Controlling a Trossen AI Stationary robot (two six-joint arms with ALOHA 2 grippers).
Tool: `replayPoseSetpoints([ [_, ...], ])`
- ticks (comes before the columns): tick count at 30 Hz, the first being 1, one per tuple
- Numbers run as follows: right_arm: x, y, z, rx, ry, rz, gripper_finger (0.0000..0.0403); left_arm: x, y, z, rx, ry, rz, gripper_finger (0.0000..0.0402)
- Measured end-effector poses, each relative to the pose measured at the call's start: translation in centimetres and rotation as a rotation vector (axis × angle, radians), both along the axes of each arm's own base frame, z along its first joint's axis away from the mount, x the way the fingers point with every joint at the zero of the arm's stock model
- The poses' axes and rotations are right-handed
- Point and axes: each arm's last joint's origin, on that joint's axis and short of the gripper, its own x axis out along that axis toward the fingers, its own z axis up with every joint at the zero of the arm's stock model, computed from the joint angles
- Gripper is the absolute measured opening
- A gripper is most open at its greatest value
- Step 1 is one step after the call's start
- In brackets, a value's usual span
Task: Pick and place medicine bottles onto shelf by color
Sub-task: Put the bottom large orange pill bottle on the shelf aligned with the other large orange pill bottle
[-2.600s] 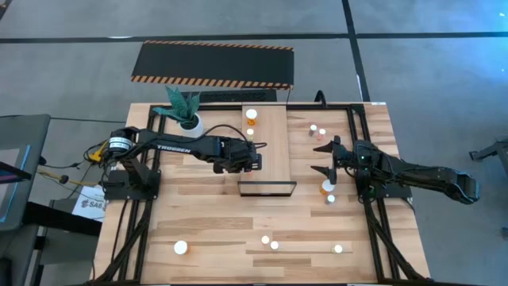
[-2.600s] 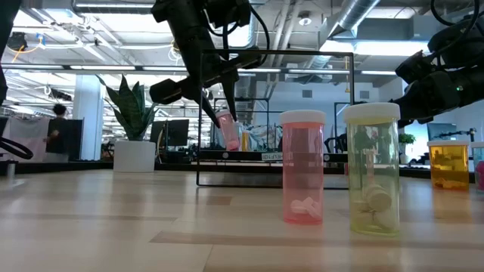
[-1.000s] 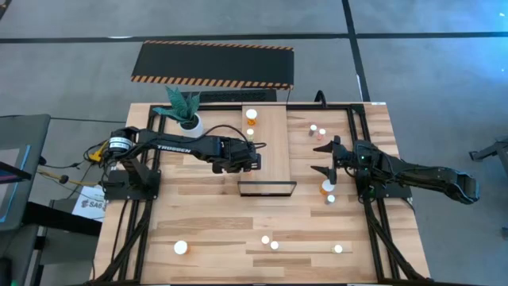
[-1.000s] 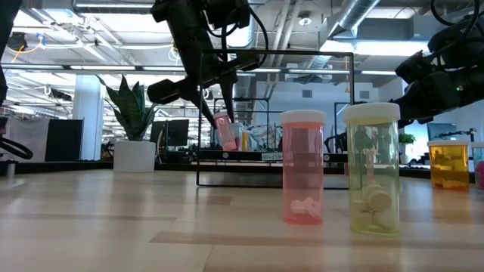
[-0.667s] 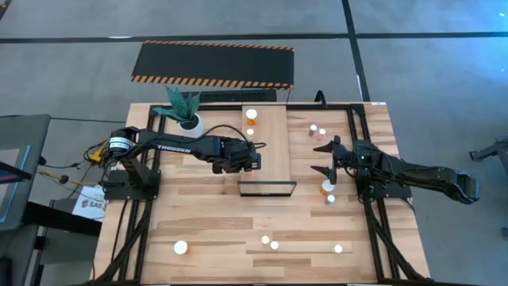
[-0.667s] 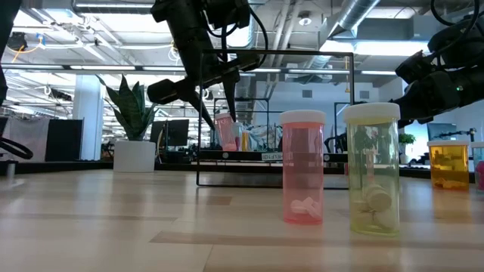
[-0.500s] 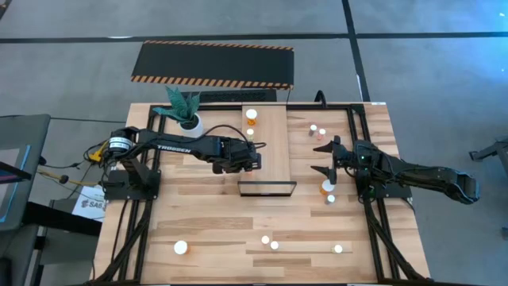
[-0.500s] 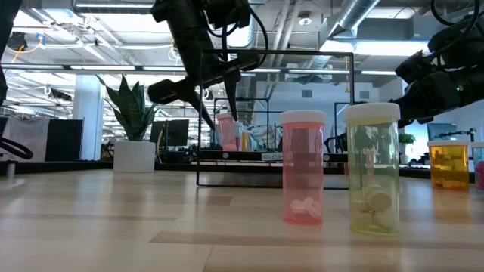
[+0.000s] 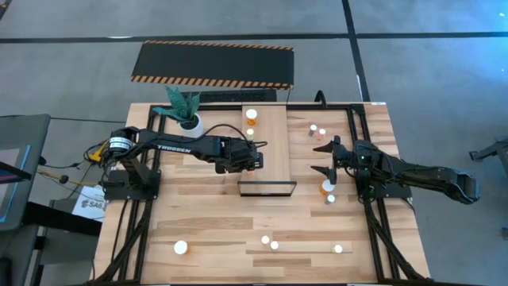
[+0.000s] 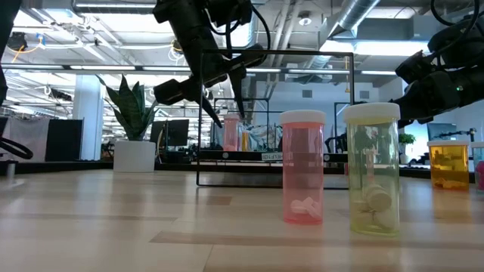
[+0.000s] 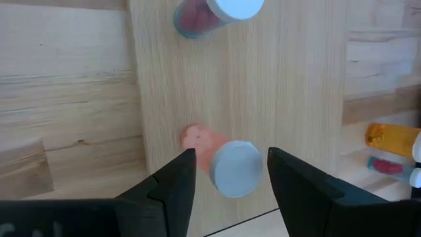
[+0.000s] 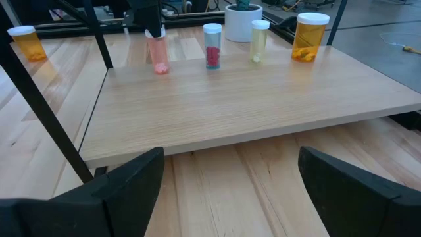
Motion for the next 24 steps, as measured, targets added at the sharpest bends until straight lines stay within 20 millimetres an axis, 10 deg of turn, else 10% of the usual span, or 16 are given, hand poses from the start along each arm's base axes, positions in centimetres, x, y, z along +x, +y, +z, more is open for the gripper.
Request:
replayPoseSetpoints([
  [10, 0.0, 0.0, 0.0, 0.000, 0.000, 0.000, 0.0374, -1.7, 0.1, 2.1, 0.051, 0.023, -0.025, 0.0173],
  [24, 0.0, 0.0, 0.0, 0.000, 0.000, 0.000, 0.0374, -9.2, -2.6, 9.1, 0.306, 0.057, -0.161, 0.0173],
])
